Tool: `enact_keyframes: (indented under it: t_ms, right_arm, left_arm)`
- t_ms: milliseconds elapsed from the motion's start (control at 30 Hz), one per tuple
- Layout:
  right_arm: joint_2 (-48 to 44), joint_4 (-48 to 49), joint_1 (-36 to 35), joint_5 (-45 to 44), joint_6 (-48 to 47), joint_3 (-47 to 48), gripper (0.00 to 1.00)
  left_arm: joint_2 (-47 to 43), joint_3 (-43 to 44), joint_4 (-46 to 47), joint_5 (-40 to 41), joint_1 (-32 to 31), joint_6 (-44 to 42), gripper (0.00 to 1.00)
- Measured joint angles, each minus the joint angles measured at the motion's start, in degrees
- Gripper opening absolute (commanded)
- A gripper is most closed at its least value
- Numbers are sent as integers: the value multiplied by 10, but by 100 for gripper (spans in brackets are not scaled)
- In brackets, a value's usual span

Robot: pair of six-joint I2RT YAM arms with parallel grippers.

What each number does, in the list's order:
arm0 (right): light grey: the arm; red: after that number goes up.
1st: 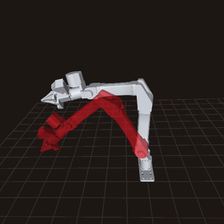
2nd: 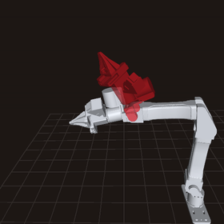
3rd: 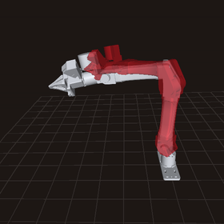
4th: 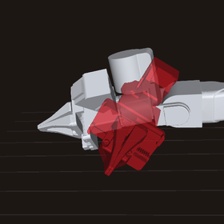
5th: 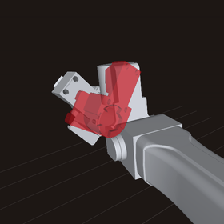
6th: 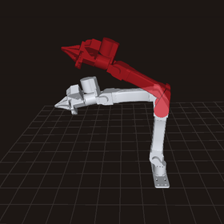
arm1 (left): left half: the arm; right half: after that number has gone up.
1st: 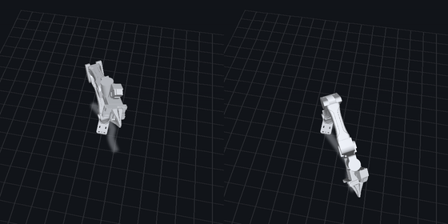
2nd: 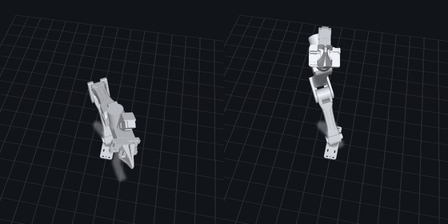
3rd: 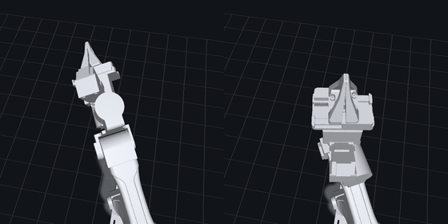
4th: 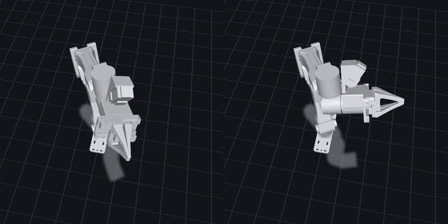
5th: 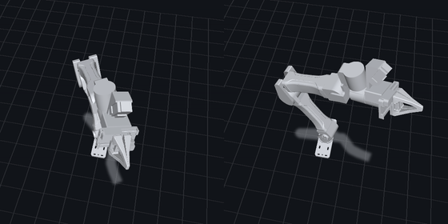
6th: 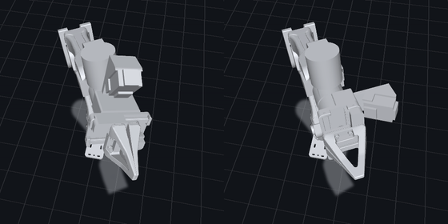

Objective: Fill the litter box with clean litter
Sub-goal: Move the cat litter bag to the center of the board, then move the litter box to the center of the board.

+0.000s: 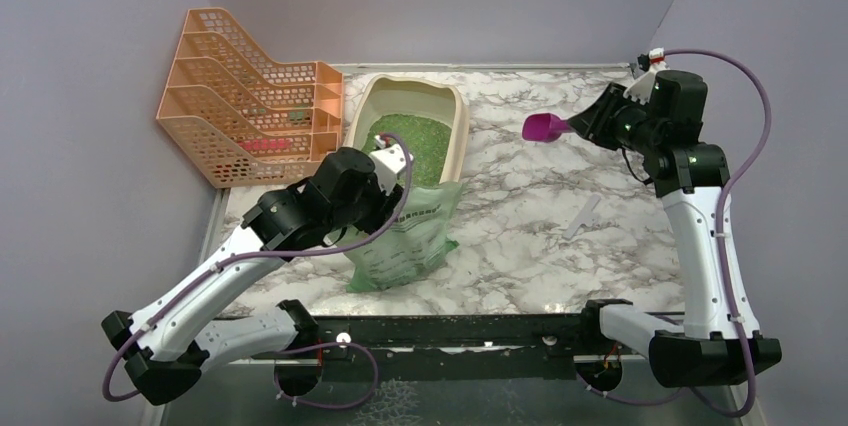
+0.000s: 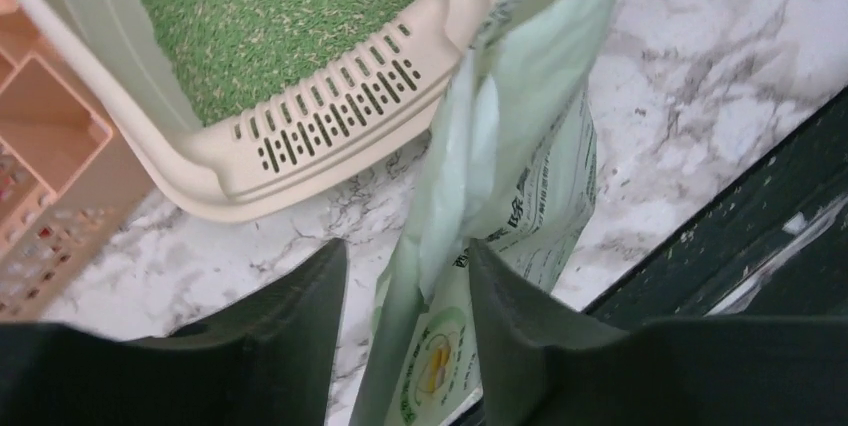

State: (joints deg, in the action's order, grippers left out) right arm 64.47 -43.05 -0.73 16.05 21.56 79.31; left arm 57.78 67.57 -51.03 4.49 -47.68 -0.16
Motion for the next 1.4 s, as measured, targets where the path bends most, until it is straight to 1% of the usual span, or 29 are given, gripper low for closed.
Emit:
enact_keyframes:
  t_ms: [67, 100, 267, 333, 400, 433, 600, 700, 800, 967, 1067, 1233, 1400]
  right_arm:
    - [0, 1, 0, -4, 0, 1, 1]
    - [0, 1, 0, -6, -1, 2, 1]
    - [11, 1, 0, -14, -6, 19, 1]
    - [13, 1, 0, -17, -7, 21, 1]
    - [13, 1, 0, -19, -7, 21, 1]
    - [13, 1, 0, -19, -7, 21, 1]
    - [13, 1, 0, -31, -12, 21, 1]
    - [12, 1, 0, -42, -17, 22, 1]
    - [12, -3, 0, -60, -21, 32, 1]
    - [9, -5, 0, -104, -28, 68, 1]
    - [0, -6, 0, -124, -33, 82, 1]
    - [-23, -9, 0, -138, -38, 86, 1]
    - [-33, -20, 0, -141, -43, 86, 1]
  left_arm:
    - [-18, -16, 9, 26, 0, 16, 59]
    - [-25, -21, 14, 36, 0, 20, 61]
    - [-26, -27, 25, 50, 1, 40, 79]
    - [-13, -16, 24, 52, 1, 45, 89]
    - [10, 23, 21, 56, 1, 50, 98]
    - [22, 47, 22, 56, 1, 51, 99]
    - [99, 222, 60, 47, 1, 55, 99]
    - [183, 334, 77, 38, 5, 64, 99]
    - [277, 407, 87, 35, 14, 86, 99]
    - [414, 423, 80, 37, 47, 144, 99]
    - [466, 420, 70, 37, 66, 179, 99]
    - [492, 392, 75, 22, 86, 224, 99]
    - [510, 358, 96, -6, 83, 246, 99]
